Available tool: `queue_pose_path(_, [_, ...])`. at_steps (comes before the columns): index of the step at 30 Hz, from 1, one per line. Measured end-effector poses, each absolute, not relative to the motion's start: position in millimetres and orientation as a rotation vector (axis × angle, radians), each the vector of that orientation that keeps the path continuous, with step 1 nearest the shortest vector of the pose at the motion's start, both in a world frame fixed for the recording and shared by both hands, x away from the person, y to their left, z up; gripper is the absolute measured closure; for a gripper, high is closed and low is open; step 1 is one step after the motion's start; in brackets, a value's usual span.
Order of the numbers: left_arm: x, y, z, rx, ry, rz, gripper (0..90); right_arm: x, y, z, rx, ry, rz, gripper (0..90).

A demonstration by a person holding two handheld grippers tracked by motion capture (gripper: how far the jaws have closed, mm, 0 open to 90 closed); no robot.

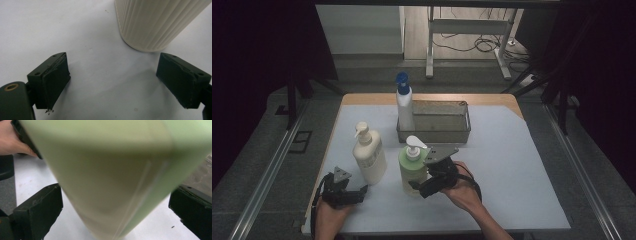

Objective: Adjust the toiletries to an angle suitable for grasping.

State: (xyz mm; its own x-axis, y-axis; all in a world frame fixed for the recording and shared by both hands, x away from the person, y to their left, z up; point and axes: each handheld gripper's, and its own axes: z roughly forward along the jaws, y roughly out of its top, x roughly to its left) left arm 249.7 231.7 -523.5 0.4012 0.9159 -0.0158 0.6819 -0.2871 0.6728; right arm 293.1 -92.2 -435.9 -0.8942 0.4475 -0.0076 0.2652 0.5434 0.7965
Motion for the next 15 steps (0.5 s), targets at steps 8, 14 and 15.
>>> queue_pose_path(8, [250, 232, -523, 2.064, 1.355, 0.508, 10.9, 290, -82, -439, 0.621, 2.586, 1.262, 0.0])
queue_pose_path(14, [250, 232, -523, 2.062, 1.357, 0.506, 10.9, 288, -75, -441, 0.636, 2.572, 1.202, 0.0])
queue_pose_path(15, [250, 232, -523, 2.064, 1.354, 0.508, 10.9, 288, -72, -441, 0.632, 2.565, 1.181, 0.6])
